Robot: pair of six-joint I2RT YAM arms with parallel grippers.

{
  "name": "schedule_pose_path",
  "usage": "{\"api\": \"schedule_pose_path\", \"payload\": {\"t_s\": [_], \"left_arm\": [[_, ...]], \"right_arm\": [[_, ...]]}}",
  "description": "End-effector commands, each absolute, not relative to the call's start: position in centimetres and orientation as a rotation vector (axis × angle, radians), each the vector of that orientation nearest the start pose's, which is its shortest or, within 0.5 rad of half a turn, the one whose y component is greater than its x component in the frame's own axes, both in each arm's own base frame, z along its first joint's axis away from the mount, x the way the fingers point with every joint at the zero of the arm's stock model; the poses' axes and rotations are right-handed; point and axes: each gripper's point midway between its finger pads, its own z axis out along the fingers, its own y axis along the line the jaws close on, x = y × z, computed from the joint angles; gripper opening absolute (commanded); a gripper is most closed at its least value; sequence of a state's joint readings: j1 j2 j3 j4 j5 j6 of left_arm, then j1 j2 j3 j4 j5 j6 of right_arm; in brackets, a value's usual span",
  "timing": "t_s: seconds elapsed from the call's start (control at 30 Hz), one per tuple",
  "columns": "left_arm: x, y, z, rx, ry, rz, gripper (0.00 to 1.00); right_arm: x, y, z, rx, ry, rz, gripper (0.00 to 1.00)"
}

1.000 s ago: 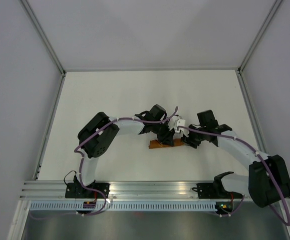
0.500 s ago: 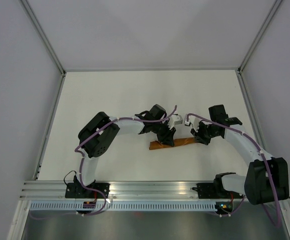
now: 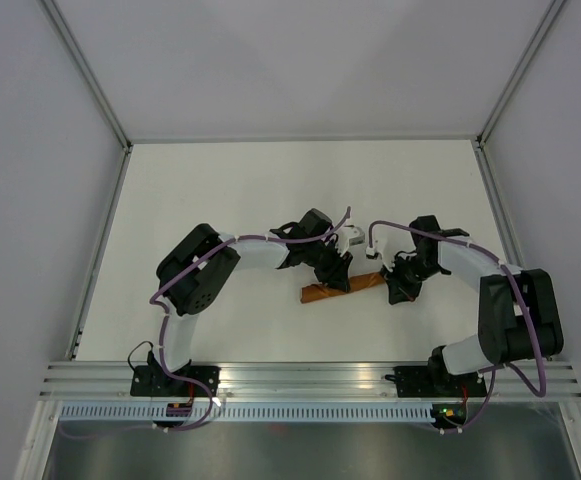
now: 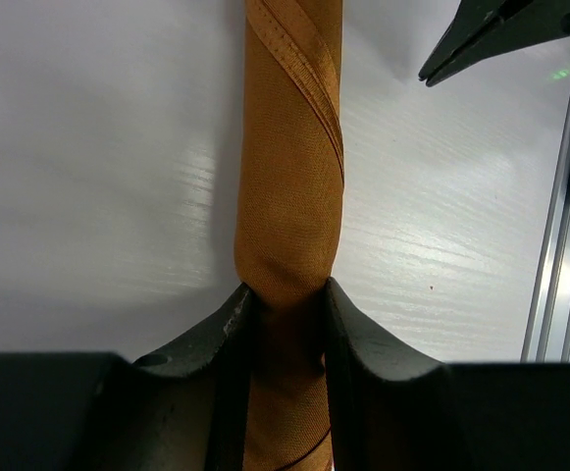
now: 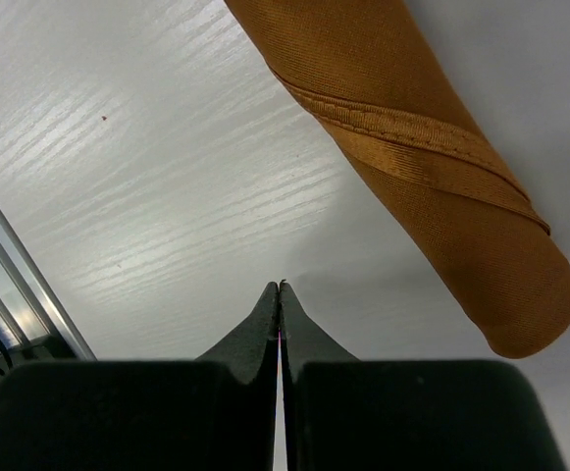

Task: Fold the napkin, place the utensils inside, and roll it up
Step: Roll the napkin with the utensil

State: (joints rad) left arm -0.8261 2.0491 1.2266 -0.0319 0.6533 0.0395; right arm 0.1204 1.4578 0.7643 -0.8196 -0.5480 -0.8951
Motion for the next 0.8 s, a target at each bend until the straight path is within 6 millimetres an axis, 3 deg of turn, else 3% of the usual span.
{"api": "schedule_pose_path", "payload": {"t_s": [0.0,0.77], "left_arm": [[20.7,-36.2,-5.3,1.247,2.53,-0.951,0.15],[21.8,-37.9,-4.4,0.864,2.605,-1.006,0.29]], "right_arm": [[21.5,8.9,2.6,-1.32,2.439,0.665,0.0],[27.4,9.9,-0.2,-1.027,2.665,0.713,0.01]]}}
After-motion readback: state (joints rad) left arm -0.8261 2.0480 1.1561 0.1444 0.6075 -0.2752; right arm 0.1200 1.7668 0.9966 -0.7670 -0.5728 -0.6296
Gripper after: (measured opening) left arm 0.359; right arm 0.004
